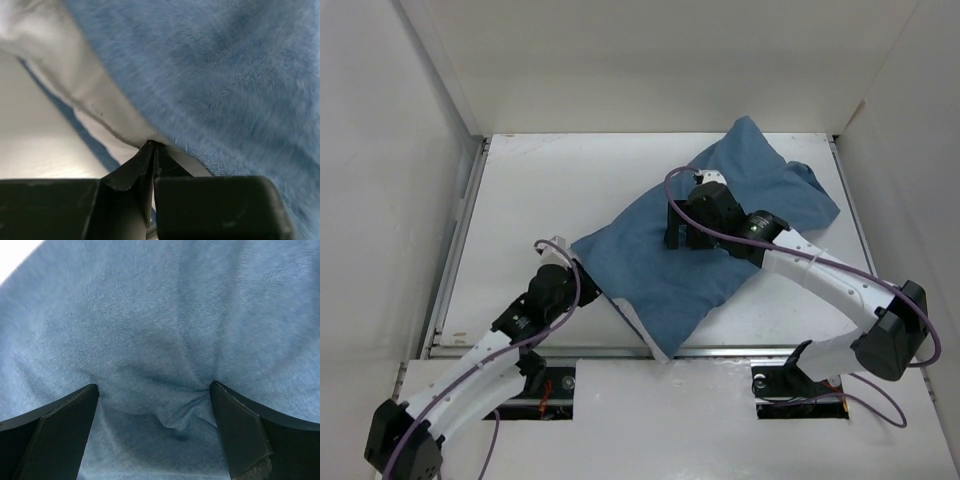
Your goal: Put the pillow into the pillowcase
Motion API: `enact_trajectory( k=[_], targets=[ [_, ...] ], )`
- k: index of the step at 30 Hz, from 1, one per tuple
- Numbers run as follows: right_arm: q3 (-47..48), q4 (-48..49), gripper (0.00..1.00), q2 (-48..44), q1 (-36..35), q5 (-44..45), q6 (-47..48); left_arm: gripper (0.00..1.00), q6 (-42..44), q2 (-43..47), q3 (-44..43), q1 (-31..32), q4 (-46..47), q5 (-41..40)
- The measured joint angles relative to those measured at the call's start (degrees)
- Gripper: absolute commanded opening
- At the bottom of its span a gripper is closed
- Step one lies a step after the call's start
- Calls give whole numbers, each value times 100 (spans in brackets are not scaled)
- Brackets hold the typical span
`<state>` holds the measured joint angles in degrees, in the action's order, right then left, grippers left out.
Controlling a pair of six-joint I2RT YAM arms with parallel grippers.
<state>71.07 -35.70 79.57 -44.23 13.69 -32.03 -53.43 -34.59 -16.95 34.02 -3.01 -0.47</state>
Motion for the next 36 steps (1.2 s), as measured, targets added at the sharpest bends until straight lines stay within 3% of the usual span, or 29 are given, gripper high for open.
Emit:
enact_trajectory(
  k=[6, 11, 15, 18, 19, 21, 23, 27, 29, 32, 36],
  targets=[
    [142, 361, 99, 356, -11, 485, 33, 0, 295, -1794, -216, -4, 1464, 42],
    [739, 581, 99, 892, 42, 678, 579, 0, 765, -3499, -1556, -332, 1696, -186],
    [1397, 638, 99, 1134, 81, 820, 896, 0, 1084, -4256, -2610, -892, 1836, 33],
    [1580, 656, 99, 1029, 81, 929, 1025, 15, 1200, -4157, -2752, -1080, 2092, 243],
    [1578, 634, 99, 946, 81, 929, 1045, 27, 1226, -4054, -2706, -1084, 2114, 315],
    [1506, 608, 99, 732, 81, 879, 1086, 42, 1257, -3755, -2428, -1082, 2144, 417],
    [1327, 595, 99, 433, 68, 717, 1113, 48, 1204, -3364, -2015, -1069, 2055, 501],
    [883, 538, 96, -83, -236, 424, 1113, 48, 1010, -2566, -1097, -1062, 1906, 643],
    [811, 505, 90, -83, -575, 343, 1113, 40, 892, -2181, -697, -1062, 1836, 697],
    [804, 481, 83, 271, -1128, 225, 1084, 24, 737, -1790, -345, -1062, 1808, 715],
    [920, 321, 70, 1113, -1558, 175, 966, 24, 634, -1687, -131, -1062, 1952, 745]
  ],
)
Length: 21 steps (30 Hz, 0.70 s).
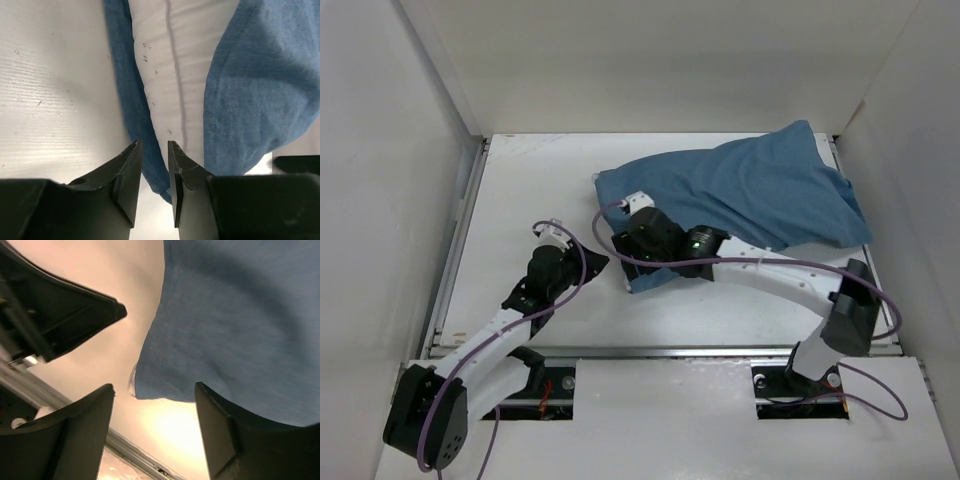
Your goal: Put the pillow into the pillowcase
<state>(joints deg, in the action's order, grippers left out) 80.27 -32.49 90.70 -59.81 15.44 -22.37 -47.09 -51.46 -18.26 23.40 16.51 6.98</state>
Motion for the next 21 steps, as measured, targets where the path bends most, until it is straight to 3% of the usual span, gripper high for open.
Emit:
enact_trajectory(
  k=[6, 9, 11, 12, 21],
  targets=[
    [319, -238, 59, 1126, -188, 361, -433, 12, -133, -761, 190, 0, 909, 74],
    [638, -503, 34, 1453, -210, 776, -726, 8, -133, -1471, 175, 0, 1368, 280],
    [859, -682, 8, 1591, -212, 1027, -922, 7, -114, -1849, 140, 0, 1582, 461],
    [925, -732, 3, 1611, -212, 1117, -997, 7, -98, -1991, 127, 0, 1698, 557],
    [1043, -898, 0, 1274, -256, 935, -964, 5, 61, -2645, -337, 103, 2623, 1224]
  ],
)
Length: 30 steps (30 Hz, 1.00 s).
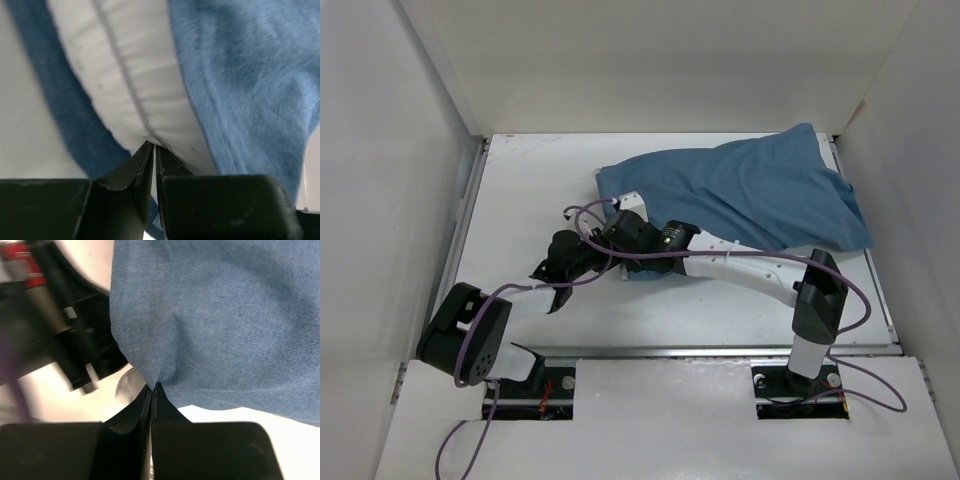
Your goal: Put the pillow into the pillowcase
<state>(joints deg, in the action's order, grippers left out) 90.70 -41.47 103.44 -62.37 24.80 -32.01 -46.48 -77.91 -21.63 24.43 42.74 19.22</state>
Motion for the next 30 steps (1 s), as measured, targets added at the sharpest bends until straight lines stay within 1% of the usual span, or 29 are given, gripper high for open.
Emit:
enact_trajectory(
  k=[4, 6, 8, 10, 13, 15, 17, 19, 20, 21, 23, 24, 25, 26, 27, 28, 29, 30],
  targets=[
    [181, -72, 0, -83, 0, -422, 354, 5, 98, -330, -304, 146, 153, 170],
    [326, -111, 0, -76, 9, -728, 557, 2, 129, -627, -560, 236, 264, 256],
    [614, -125, 0, -59, 0, -1495, 767, 2, 118, -1045, -813, 306, 514, 365],
    [973, -192, 0, -2, -31, -2090, 1025, 2, -9, -1558, -1049, 334, 990, 590],
    [1628, -321, 0, 299, 0, -2852, 1309, 2, -455, -2413, -1327, 334, 1961, 1117],
    [2070, -490, 0, 636, 15, -3228, 1497, 2, -938, -2898, -1412, 332, 2461, 1436],
    [2251, -660, 0, 876, 15, -3373, 1606, 4, -1366, -3263, -1419, 328, 2798, 1700],
    [2264, -796, 0, 1019, -7, -3399, 1646, 5, -1727, -3442, -1344, 308, 2916, 1845],
    [2264, -846, 5, 1047, -28, -3392, 1663, 5, -1823, -3440, -1233, 289, 2953, 1869],
    [2264, -868, 21, 1051, -57, -3338, 1672, 5, -1871, -3390, -1102, 267, 2983, 1878],
    [2205, -763, 30, 984, -138, -3230, 1670, 6, -1784, -3099, -861, 236, 2922, 1827],
    [2159, -723, 37, 920, -186, -3169, 1650, 10, -1659, -2905, -789, 234, 2883, 1779],
    [2085, -678, 41, 828, -238, -3112, 1641, 14, -1495, -2651, -756, 234, 2769, 1714],
    [2026, -647, 45, 728, -291, -3051, 1620, 35, -1290, -2326, -758, 249, 2498, 1611],
    [1985, -623, 52, 632, -330, -2990, 1609, 42, -1021, -1965, -763, 267, 2164, 1458],
    [1950, -588, 67, 533, -350, -2920, 1569, 48, -826, -1585, -765, 295, 1784, 1255],
    [1910, -525, 75, 428, -361, -2879, 1537, 57, -636, -1209, -774, 321, 1390, 1043],
    [1893, -463, 80, 330, -369, -2839, 1497, 71, -463, -896, -793, 337, 1029, 831]
  ],
)
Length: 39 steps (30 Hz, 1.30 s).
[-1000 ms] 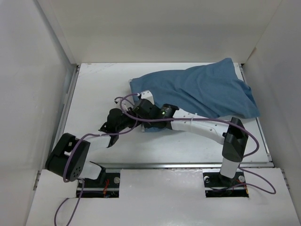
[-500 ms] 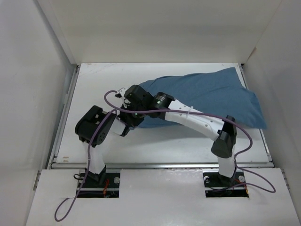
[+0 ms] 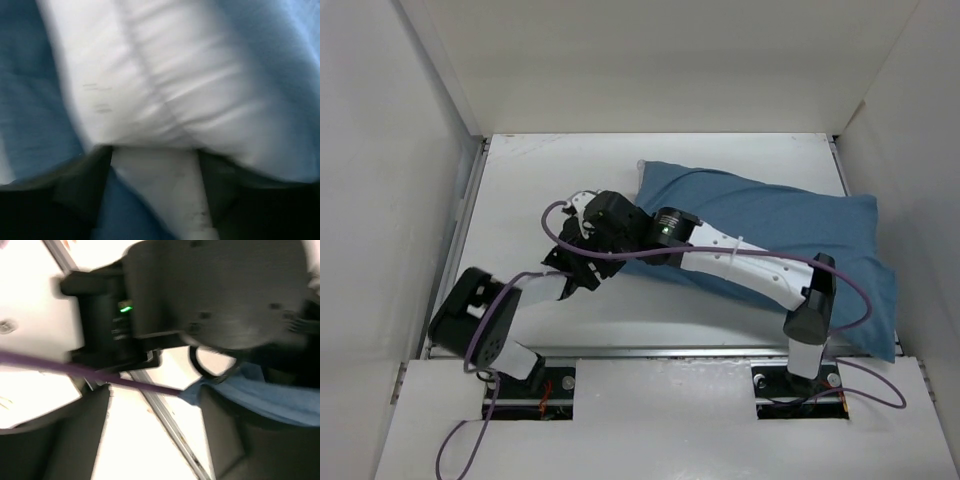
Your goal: Put the pillow into the pillowcase
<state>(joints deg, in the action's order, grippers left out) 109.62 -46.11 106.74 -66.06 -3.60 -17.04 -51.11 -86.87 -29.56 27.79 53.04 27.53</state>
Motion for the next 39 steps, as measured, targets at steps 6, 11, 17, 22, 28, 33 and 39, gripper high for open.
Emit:
enact_trajectory(
  k=[6, 11, 17, 22, 28, 33, 39],
  targets=[
    [-400, 400, 100, -686, -33, 426, -162, 83, 463, 1366, -245, 35, -2688, -1766],
    [-868, 503, 100, -1211, -76, 1217, -367, 80, 339, 2020, -216, -175, -4540, -2887],
    [-1246, 437, 100, -1611, -81, 2588, -717, 49, -59, 2691, -208, -310, -6393, -4229],
    [-1622, 295, 100, -1849, 111, 3432, -1290, 35, -81, 3147, -326, -503, -7138, -4682],
    [-2498, 260, 100, -2380, 1554, 3491, -1897, 99, 713, 3187, -1165, -570, -6642, -4371],
    [-3344, 282, 100, -3296, 2929, 3407, -2159, 99, 1558, 2669, -1687, -577, -5497, -3458],
    [-3600, 273, 100, -4301, 3569, 3355, -2184, 99, 2302, 988, -2597, -577, -4900, -2430]
  ],
)
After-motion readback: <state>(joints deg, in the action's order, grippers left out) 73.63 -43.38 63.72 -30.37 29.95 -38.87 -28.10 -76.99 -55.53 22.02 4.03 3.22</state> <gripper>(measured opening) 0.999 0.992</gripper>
